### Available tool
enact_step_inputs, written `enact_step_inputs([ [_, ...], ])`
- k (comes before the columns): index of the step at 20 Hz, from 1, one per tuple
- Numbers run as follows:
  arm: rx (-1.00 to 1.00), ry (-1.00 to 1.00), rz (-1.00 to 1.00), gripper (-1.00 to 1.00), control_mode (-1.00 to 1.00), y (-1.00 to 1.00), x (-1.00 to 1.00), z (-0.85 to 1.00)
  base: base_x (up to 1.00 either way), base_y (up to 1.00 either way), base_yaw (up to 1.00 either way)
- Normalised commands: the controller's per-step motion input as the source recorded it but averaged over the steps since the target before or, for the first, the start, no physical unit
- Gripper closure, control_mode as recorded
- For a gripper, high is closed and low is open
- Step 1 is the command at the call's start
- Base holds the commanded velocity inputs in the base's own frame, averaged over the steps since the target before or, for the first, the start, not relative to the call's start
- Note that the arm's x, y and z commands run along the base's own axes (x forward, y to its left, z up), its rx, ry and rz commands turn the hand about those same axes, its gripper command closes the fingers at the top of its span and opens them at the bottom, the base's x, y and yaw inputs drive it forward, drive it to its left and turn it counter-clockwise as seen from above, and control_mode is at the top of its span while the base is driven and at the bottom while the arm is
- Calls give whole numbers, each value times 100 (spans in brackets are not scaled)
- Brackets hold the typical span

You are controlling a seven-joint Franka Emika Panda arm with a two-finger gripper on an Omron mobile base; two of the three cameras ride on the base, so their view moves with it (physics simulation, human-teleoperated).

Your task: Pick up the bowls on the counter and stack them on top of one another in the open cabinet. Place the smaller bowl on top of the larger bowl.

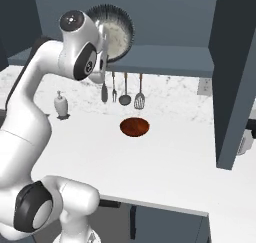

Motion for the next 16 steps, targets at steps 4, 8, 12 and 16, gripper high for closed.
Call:
enact_step_inputs([
  [4, 0, 0, 0, 100, -100, 2, 53, -29, 0, 0, 0],
  [8, 0, 0, 0, 100, -100, 0, 48, -23, 0, 0, 0],
  [12, 0, 1, 0, 100, -100, 0, 44, -24, 0, 0, 0],
  [16, 0, 2, 0, 100, -100, 0, 42, -15, 0, 0, 0],
])
